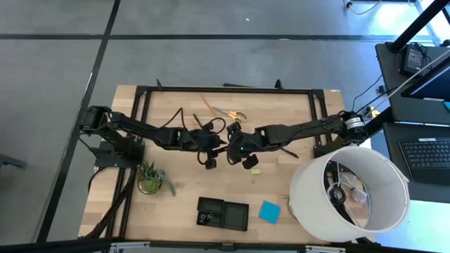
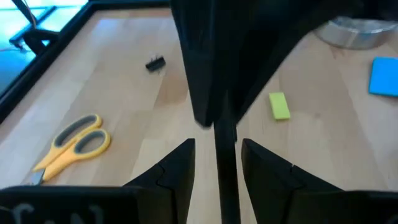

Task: Pick and place office supplies into organizer
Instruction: Put the bottom black pen into the black desk organizer

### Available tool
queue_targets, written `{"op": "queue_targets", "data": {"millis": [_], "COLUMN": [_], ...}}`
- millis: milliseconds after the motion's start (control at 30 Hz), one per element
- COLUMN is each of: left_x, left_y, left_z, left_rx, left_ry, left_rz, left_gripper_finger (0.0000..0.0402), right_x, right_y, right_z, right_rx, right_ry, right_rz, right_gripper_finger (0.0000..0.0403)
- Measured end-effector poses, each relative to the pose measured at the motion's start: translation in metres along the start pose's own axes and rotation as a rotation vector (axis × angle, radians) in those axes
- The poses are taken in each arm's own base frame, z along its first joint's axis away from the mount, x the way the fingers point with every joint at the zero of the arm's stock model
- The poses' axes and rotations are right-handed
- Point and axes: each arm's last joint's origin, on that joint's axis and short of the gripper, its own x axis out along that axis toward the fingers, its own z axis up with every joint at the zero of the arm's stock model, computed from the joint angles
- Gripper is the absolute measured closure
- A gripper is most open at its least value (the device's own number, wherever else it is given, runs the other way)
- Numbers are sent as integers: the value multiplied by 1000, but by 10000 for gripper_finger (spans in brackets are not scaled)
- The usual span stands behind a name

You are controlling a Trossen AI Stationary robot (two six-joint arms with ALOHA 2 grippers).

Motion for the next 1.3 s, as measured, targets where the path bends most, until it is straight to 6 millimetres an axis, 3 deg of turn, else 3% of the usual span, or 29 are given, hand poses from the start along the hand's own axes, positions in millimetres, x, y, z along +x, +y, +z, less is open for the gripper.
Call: {"op": "queue_targets", "data": {"millis": [267,567,900,1033,1300], "left_x": [0,0,0,0,-2], "left_y": [0,0,0,-1,-8], "left_z": [1,1,1,1,1], "left_rx": [0,34,42,47,37], "left_ry": [-7,-8,-8,-7,-10], "left_rz": [-14,-13,-25,-29,-46], "left_gripper_finger": [307,371,372,372,372], "right_x": [0,0,0,-1,-5], "right_y": [-1,-1,0,2,4], "right_z": [2,2,2,0,-9], "right_rx": [6,10,29,12,35], "right_ry": [-18,-17,-4,61,160], "right_rz": [-12,-16,-28,-63,-78], "right_gripper_finger": [336,336,333,304,198]}}
